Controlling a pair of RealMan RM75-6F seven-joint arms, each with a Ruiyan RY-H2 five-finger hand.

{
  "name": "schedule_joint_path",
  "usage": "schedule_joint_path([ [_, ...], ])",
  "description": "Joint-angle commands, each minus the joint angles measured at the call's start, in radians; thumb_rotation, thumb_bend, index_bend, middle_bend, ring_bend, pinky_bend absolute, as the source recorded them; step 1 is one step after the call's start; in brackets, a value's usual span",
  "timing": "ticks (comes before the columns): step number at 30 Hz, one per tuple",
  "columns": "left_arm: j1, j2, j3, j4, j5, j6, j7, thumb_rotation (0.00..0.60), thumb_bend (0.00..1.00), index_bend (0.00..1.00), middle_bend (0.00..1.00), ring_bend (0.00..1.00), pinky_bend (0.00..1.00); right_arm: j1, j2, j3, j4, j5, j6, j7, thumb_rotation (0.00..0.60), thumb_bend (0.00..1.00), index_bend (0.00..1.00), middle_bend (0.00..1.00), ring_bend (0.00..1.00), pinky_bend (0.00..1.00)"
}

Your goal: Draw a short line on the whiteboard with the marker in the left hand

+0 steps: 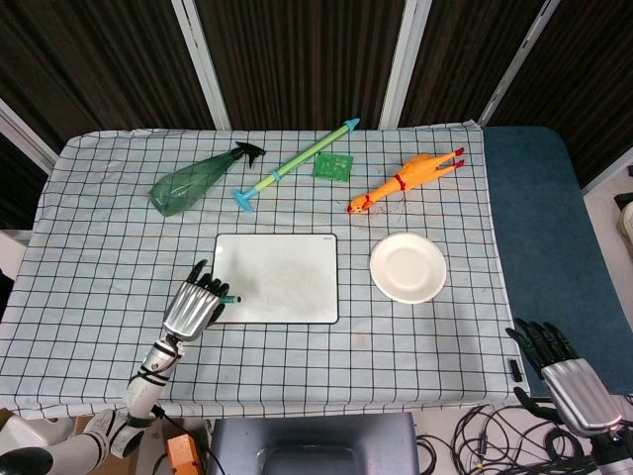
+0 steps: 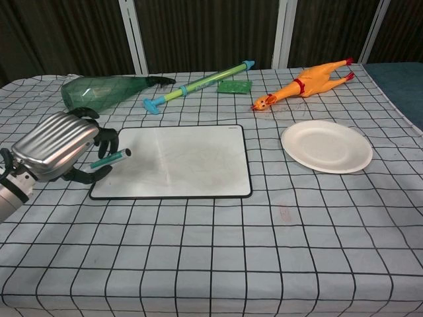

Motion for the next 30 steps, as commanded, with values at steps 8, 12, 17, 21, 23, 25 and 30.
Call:
schedule_joint_path([
  [8, -0.055, -0.054, -0.024, -0.121, 0.045, 0.004, -0.034, 0.600, 0.51, 0.77, 0.79, 0.47, 0.23, 0.004, 0.016, -0.005, 0.013, -0.012, 0.009, 0.043, 0.600, 0.27, 0.00, 0.00, 0.00, 0.05],
  [12, -0.080, -0.084, -0.038, -0.110, 0.045, -0.018, -0.028, 0.600, 0.51, 0.77, 0.79, 0.47, 0.23, 0.006, 0.028, -0.010, 0.017, -0.027, 0.023, 0.086, 0.600, 0.27, 0.00, 0.00, 0.00, 0.05],
  [17, -0.107, -0.124, -0.064, -0.064, 0.023, -0.059, -0.034, 0.600, 0.51, 0.77, 0.79, 0.47, 0.22, 0.002, 0.032, -0.009, 0.034, -0.032, 0.048, 0.128, 0.600, 0.27, 0.00, 0.00, 0.00, 0.05],
  [21, -0.119, -0.153, -0.077, -0.029, 0.005, -0.085, -0.057, 0.600, 0.51, 0.77, 0.80, 0.48, 0.22, -0.002, 0.030, 0.001, 0.035, -0.011, 0.056, 0.140, 0.600, 0.27, 0.00, 0.00, 0.00, 0.05],
  [23, -0.123, -0.161, -0.079, -0.017, 0.004, -0.084, -0.060, 0.600, 0.51, 0.77, 0.80, 0.48, 0.22, -0.003, 0.031, 0.002, 0.037, -0.011, 0.058, 0.148, 0.600, 0.27, 0.00, 0.00, 0.00, 0.05],
  [25, -0.126, -0.168, -0.079, -0.010, 0.007, -0.079, -0.061, 0.600, 0.51, 0.77, 0.80, 0.48, 0.22, -0.003, 0.032, 0.002, 0.039, -0.011, 0.060, 0.154, 0.600, 0.27, 0.00, 0.00, 0.00, 0.05],
  [30, -0.133, -0.179, -0.078, 0.000, 0.012, -0.074, -0.054, 0.600, 0.51, 0.77, 0.80, 0.48, 0.22, -0.004, 0.033, 0.002, 0.039, -0.012, 0.062, 0.159, 0.600, 0.27, 0.00, 0.00, 0.00, 0.05],
])
